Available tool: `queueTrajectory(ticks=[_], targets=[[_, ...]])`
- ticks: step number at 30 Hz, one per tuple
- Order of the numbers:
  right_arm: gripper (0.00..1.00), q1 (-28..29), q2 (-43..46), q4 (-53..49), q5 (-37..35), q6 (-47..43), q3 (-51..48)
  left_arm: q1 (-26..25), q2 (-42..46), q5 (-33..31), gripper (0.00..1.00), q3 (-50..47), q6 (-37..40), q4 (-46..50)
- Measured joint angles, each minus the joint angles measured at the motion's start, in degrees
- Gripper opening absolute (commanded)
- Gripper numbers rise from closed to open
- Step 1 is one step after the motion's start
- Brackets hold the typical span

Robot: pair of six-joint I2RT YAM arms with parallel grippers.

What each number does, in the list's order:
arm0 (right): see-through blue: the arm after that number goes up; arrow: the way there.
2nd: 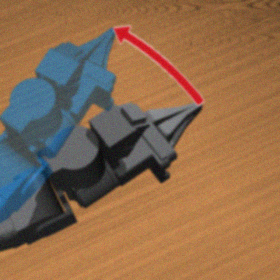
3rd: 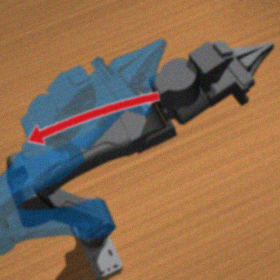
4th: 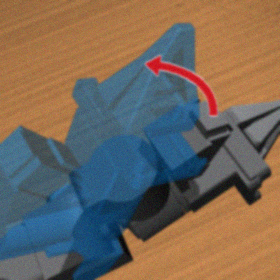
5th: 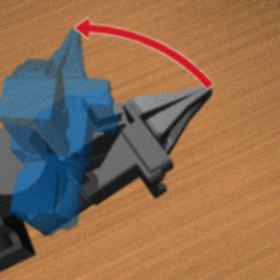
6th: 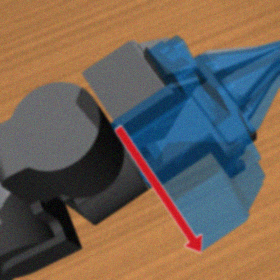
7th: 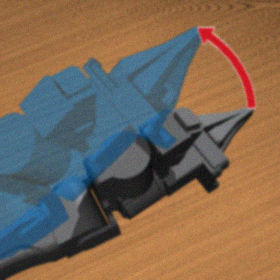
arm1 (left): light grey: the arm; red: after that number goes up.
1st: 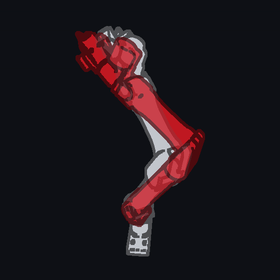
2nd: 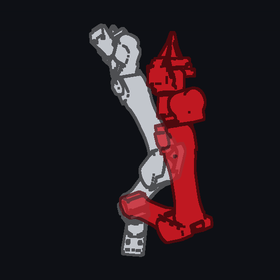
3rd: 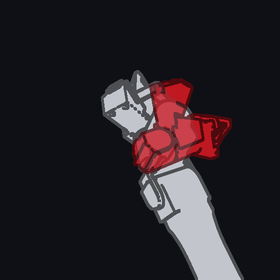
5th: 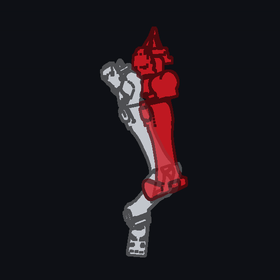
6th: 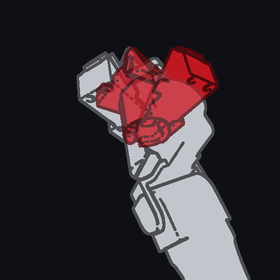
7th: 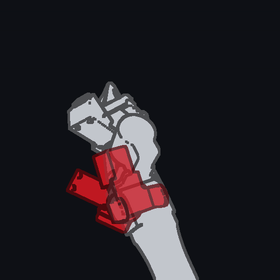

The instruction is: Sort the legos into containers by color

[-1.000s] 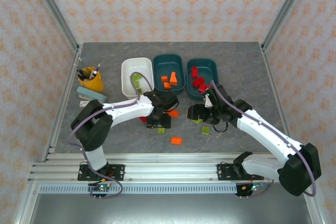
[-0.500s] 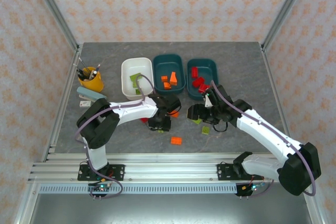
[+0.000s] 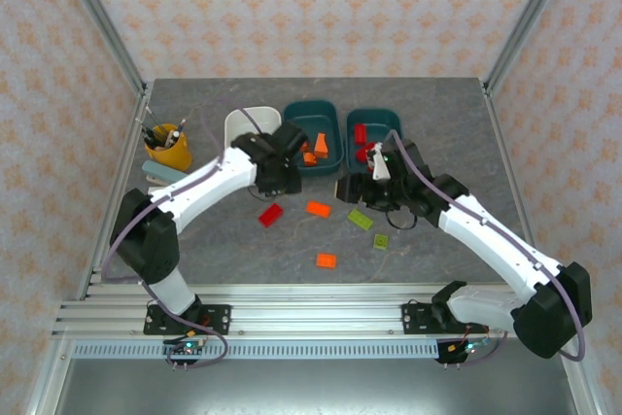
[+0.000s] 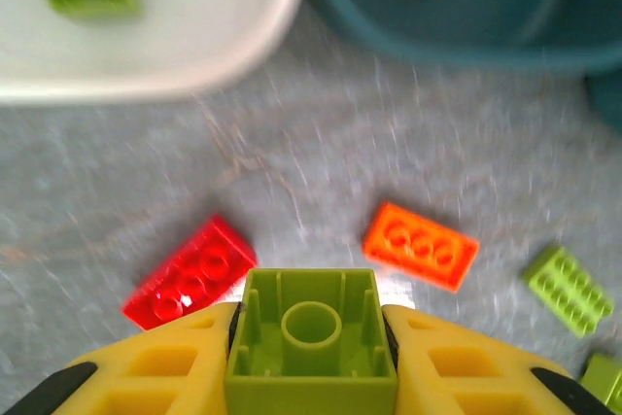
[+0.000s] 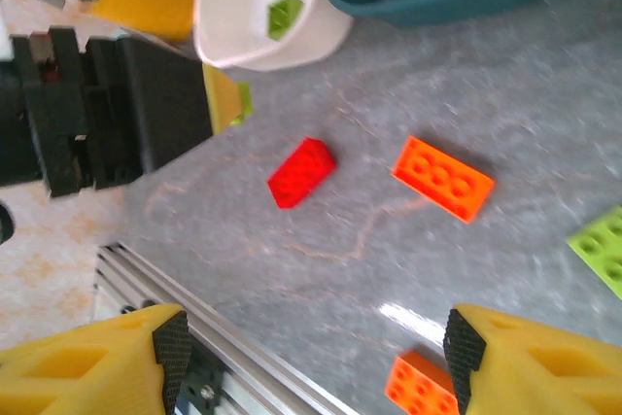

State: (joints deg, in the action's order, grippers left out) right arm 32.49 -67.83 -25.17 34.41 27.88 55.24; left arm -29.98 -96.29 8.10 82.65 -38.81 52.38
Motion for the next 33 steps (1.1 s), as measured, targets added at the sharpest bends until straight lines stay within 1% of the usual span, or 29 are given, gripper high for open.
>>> queueTrajectory(ticks=[5, 10, 16, 21, 22, 25, 28, 33], targets=[[0.72, 0.0, -5.97, 5.57, 1.18, 1.11, 3.1, 7.61, -5.42, 0.39, 0.36, 6.91, 2.84, 0.81], [0.71, 0.0, -11.45, 7.58, 1.64, 1.14, 7.28, 12.28, -14.91, 0.7, 0.36, 14.1, 4.87, 1.07], [0.71, 0.0, -15.04, 7.98, 1.66, 1.11, 9.88, 13.6, -25.4, 1.84, 0.37, 19.52, 6.34, 1.25], [0.71, 0.0, -16.68, 7.54, 1.99, 1.05, 10.99, 13.53, -28.39, 2.36, 0.38, 20.79, 6.34, 1.55], [0.71, 0.0, -16.9, 7.43, 2.08, 1.05, 11.17, 13.53, -28.39, 2.43, 0.39, 20.79, 6.34, 1.68], [0.71, 0.0, -17.75, 7.17, 2.1, 1.05, 11.39, 13.53, -28.37, 2.38, 0.5, 20.76, 6.25, 2.14], [0.71, 0.0, -19.02, 6.51, 2.03, 0.98, 11.67, 13.53, -28.37, 2.4, 0.58, 20.35, 6.25, 2.32], [0.72, 0.0, -19.96, 4.44, 1.09, -0.04, 12.17, 13.53, -27.96, 2.43, 0.64, 19.91, 6.32, 2.82]])
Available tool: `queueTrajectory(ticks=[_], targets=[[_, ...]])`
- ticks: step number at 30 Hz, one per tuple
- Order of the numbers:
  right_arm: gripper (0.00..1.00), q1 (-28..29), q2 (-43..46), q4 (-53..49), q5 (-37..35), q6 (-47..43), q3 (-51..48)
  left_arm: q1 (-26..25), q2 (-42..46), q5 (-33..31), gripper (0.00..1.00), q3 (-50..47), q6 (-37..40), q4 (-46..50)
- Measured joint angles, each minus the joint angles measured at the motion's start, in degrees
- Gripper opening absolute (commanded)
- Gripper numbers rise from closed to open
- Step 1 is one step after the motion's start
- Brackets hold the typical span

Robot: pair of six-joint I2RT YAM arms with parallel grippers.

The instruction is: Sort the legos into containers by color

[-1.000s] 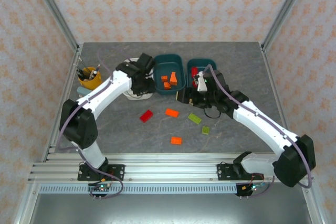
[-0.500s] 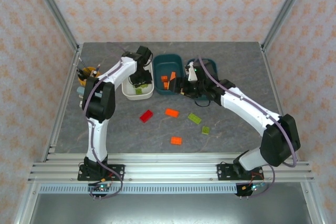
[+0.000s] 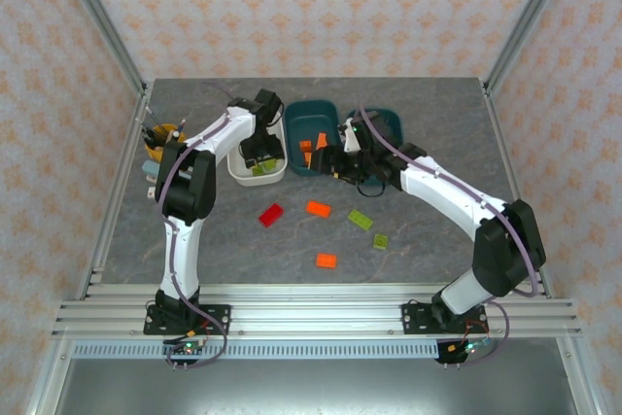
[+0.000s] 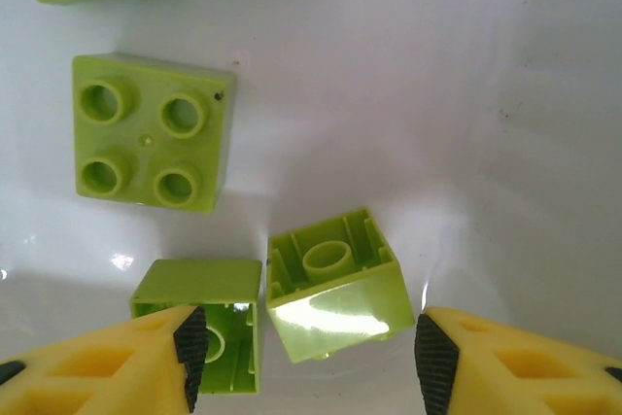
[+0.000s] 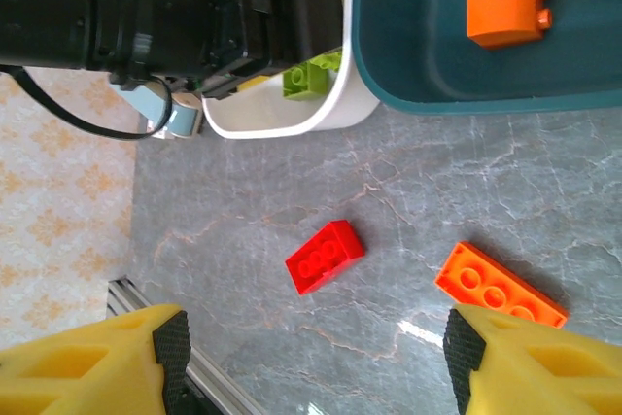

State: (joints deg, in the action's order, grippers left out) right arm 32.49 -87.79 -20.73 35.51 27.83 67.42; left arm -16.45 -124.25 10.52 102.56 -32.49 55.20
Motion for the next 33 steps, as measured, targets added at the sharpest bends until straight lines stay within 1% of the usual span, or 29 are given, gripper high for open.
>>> queueTrajectory(ticks=[3, 7, 12, 15, 20, 21, 25, 28, 33], targets=[[0.72, 0.33, -0.02, -1.36, -1.4, -0.61, 0.22, 0.0, 1.79, -0.02, 0.71, -0.07, -0.24, 0.39], [0.72, 2.4, -0.61, -3.76, -4.87, -0.81, 1.16, 0.0, 7.61, -0.39, 0.76, -1.46, -0.68, 0.61], [0.74, 8.7, -4.28, -5.66, -10.69, 1.38, 4.0, 0.0, 19.37, -1.79, 0.78, -7.5, -2.21, 0.04], [0.76, 13.27, -7.91, -7.06, -14.05, 4.04, 6.71, -0.04, 28.04, -2.49, 0.79, -14.51, -3.76, -1.01], [0.81, 19.67, -16.0, -10.43, -18.78, 11.17, 13.94, -0.96, 41.77, -3.74, 0.8, -28.33, -6.25, -2.62], [0.83, 20.61, -17.73, -11.26, -19.61, 13.03, 15.43, -1.46, 44.68, -3.91, 0.8, -31.23, -6.75, -2.78], [0.84, 22.86, -24.59, -14.62, -22.36, 20.96, 20.68, -3.06, 57.35, -4.11, 0.81, -41.66, -8.52, -2.75], [0.84, 23.78, -29.2, -16.74, -23.91, 26.4, 24.09, -3.06, 66.51, -4.07, 0.83, -46.47, -9.35, -1.49], [0.8, 24.94, -34.4, -18.49, -25.73, 33.92, 28.46, -3.08, 80.54, -3.85, 0.84, -50.4, -9.68, 2.16]])
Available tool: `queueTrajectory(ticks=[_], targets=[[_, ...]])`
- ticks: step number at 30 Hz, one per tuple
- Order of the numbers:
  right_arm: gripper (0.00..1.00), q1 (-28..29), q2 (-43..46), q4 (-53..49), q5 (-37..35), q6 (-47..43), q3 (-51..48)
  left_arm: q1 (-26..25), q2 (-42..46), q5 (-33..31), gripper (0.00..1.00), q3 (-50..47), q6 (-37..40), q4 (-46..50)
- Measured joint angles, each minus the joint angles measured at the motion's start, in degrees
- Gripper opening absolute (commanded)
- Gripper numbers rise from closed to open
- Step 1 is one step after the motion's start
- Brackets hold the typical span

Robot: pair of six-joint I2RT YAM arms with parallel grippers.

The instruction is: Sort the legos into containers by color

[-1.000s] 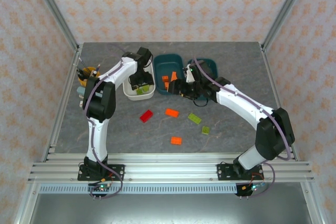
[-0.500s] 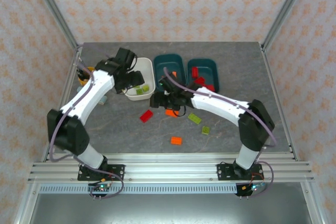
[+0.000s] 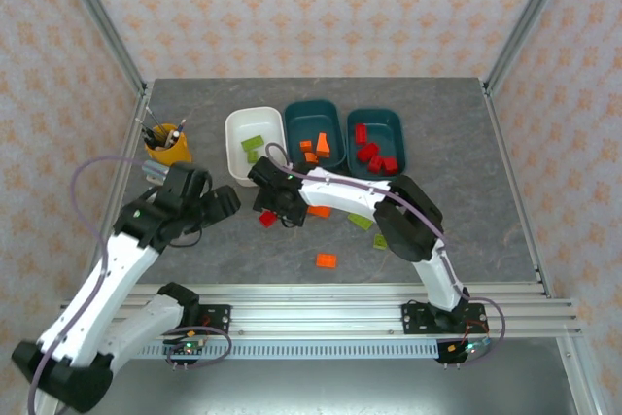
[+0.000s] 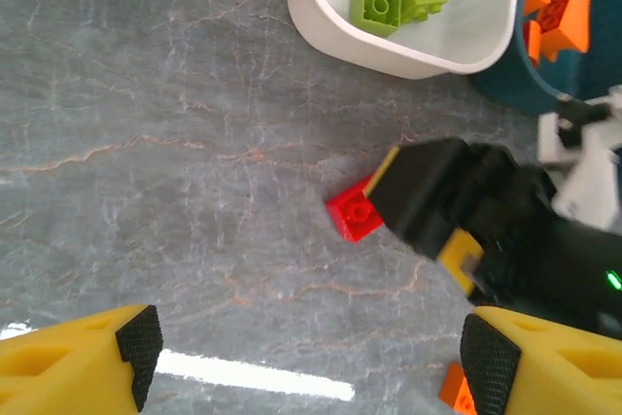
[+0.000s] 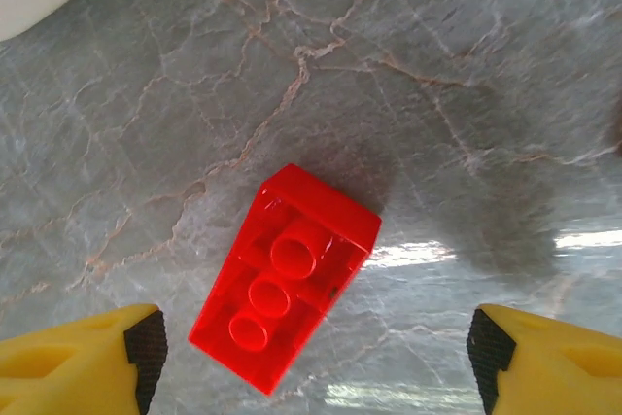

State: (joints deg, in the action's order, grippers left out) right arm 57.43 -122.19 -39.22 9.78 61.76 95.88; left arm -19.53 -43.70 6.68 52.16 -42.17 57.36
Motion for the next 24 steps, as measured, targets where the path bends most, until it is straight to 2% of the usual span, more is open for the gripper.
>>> queueTrajectory(ticks=[4, 7, 11, 17, 24], targets=[[0.75, 0.7, -2.47, -0.28, -1.09, 4.63, 1.99, 0.0, 8.87, 0.79, 0.84, -2.43, -0.28, 3.3], [0.69, 0.94, -4.76, -1.18, -2.27, 7.3, 4.22, 0.0, 12.26, 1.68, 0.84, -3.58, -0.72, 5.46], [0.58, 0.94, -5.86, -2.97, -3.26, 10.32, 5.53, 0.0, 13.77, 2.14, 0.84, -3.8, -1.07, 7.45], [0.35, 1.36, -7.02, -5.42, -4.98, 13.31, 7.1, 0.0, 14.4, 2.32, 0.84, -3.8, -1.09, 9.33], [0.28, 1.77, -6.93, -5.77, -6.62, 13.22, 7.37, 0.0, 15.19, 5.6, 0.84, -4.42, -1.11, 8.13]])
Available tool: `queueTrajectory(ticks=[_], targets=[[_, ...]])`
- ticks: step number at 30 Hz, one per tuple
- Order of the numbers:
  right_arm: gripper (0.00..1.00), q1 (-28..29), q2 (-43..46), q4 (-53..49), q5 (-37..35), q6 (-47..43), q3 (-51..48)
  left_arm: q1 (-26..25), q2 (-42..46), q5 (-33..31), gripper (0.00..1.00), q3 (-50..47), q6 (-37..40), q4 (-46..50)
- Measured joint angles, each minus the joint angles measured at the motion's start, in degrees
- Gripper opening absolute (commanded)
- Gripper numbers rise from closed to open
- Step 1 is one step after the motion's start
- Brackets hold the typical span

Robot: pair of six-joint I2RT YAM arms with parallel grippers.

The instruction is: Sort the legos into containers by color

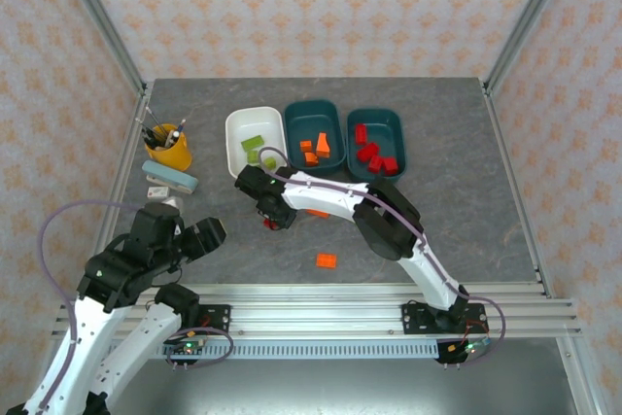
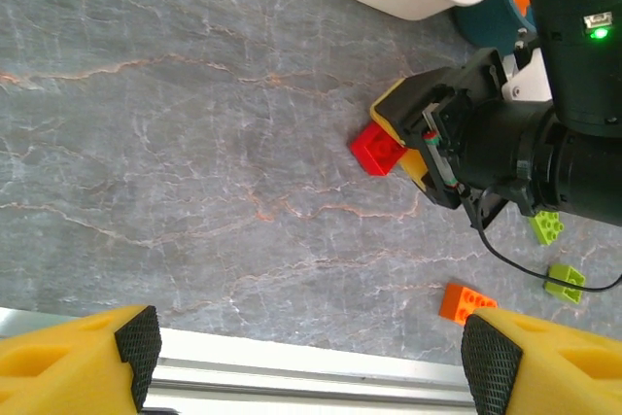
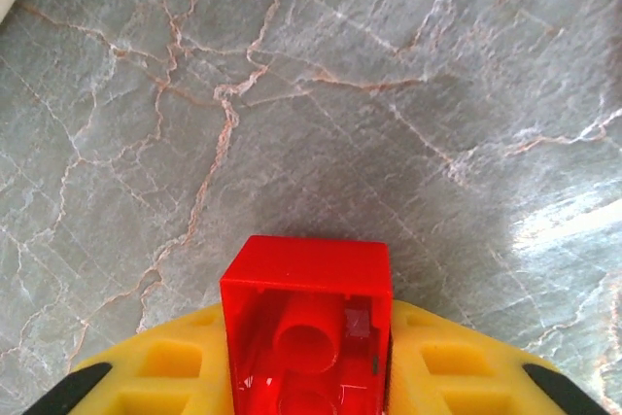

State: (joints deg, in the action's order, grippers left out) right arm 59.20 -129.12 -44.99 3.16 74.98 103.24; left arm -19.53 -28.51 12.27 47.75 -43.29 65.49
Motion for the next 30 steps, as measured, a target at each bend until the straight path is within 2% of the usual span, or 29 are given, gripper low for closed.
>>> queueTrajectory(ticks=[7, 14, 17, 21, 26, 30], targets=[[0.27, 0.0, 4.79, -1.84, -3.87, -4.46, -3.45, 0.0, -3.19, 6.21, 0.83, -3.89, -1.49, -6.75], [0.27, -2.89, 18.64, -4.76, -7.54, -12.09, -7.91, -2.82, -12.87, 8.59, 0.83, -4.83, -5.49, -19.21], [0.27, -7.52, 24.2, -5.68, -8.9, -16.74, -9.7, -6.05, -19.76, 8.2, 0.83, -3.93, -6.73, -24.57], [0.27, -16.59, 27.74, -6.6, -10.01, -25.49, -11.13, -11.08, -32.44, 6.67, 0.83, 1.86, -7.34, -30.12], [0.26, -27.21, 26.51, -7.23, -10.99, -37.53, -10.6, -14.01, -44.09, 5.27, 0.83, 9.99, -8.2, -37.05], [0.24, -33.77, 19.5, -8.74, -12.0, -45.97, -4.26, -14.51, -52.5, 4.87, 0.83, 16.79, -8.76, -40.44]])
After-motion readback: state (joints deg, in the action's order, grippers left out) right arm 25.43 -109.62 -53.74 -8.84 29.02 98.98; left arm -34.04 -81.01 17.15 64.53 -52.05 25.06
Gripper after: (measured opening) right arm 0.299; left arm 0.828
